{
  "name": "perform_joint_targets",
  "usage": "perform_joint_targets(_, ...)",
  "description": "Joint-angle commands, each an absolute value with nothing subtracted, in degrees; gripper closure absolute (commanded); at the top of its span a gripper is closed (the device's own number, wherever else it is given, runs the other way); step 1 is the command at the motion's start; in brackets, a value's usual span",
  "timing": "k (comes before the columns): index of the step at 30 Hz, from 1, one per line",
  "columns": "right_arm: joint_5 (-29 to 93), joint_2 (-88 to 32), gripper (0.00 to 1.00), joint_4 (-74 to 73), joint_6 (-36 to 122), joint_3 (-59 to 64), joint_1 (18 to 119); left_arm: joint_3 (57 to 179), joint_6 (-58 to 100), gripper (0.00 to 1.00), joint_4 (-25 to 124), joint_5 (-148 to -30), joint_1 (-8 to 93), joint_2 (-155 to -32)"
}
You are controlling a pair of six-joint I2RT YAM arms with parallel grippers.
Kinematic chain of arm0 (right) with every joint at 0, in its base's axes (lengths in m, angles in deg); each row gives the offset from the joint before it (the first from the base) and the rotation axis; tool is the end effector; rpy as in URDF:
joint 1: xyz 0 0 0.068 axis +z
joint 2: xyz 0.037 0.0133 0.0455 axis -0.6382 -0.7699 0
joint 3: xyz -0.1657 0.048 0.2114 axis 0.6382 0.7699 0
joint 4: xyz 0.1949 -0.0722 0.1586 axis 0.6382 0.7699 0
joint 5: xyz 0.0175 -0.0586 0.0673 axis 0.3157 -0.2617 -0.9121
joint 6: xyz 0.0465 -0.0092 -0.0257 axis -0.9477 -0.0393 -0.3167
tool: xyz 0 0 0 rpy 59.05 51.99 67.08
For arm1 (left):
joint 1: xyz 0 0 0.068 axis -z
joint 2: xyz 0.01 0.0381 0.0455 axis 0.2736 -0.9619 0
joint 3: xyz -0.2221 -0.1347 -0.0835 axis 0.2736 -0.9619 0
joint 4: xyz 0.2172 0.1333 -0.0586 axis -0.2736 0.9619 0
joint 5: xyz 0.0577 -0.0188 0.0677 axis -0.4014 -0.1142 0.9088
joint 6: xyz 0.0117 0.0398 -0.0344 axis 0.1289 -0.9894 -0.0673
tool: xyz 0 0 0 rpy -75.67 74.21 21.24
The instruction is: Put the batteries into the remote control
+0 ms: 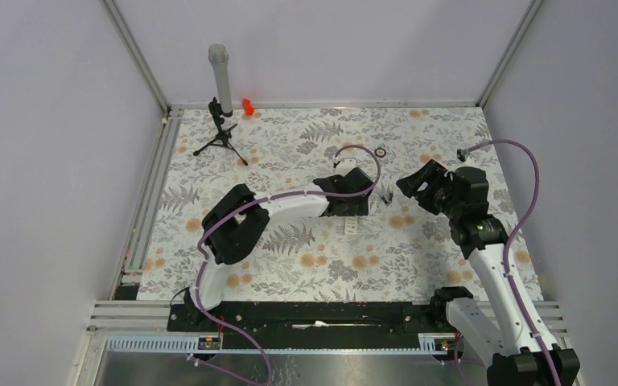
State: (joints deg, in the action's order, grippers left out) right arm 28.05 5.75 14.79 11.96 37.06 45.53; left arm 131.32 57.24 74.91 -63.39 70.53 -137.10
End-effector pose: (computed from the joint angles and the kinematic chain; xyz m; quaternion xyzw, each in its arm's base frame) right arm 0.1907 0.0266 0.3010 0.1735 0.8079 0.2835 0.4867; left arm 0.2662 -0.3570 0.1726 0.0094 0.9464 -0.1359 0.2927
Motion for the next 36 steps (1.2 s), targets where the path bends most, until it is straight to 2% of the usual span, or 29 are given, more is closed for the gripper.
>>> perform_joint_targets(1,29.5,6.7,0.25,15.2,13.1,37.8,45.3,133.3,58.1,0.33,74.2,-61.5,71.0,-139.0)
perform_joint_targets(4,29.6,7.1,0.25,15.4,13.1,38.0,45.3,134.0,58.2,0.35,74.5,-61.5,71.0,-140.6)
perform_joint_targets(9,28.3,7.2,0.25,14.9,11.5,38.9,45.3,136.1,57.9,0.45,76.5,-59.5,71.5,-143.3)
perform_joint_targets(16,29.4,8.4,0.26,16.2,11.3,39.6,45.3,136.3,56.7,0.72,77.3,-57.9,71.4,-142.0)
perform_joint_targets(19,29.8,8.8,0.26,17.1,11.7,39.4,45.3,135.6,54.8,0.8,76.8,-58.5,70.8,-139.1)
perform_joint_targets(25,23.0,6.7,0.27,15.9,11.8,40.1,45.3,128.6,51.4,0.84,70.9,-66.8,66.3,-128.7)
perform_joint_targets(29,11.9,5.4,0.25,7.3,9.7,43.7,45.3,123.1,50.6,0.87,66.9,-76.7,60.7,-120.7)
perform_joint_targets(34,-4.4,2.9,0.23,-20.5,-6.8,49.6,46.6,117.9,52.5,0.87,61.5,-89.2,53.7,-111.5)
perform_joint_targets(36,-5.6,0.5,0.2,-25.9,-11.6,48.5,49.2,116.5,54.6,0.87,58.6,-94.1,51.3,-108.6)
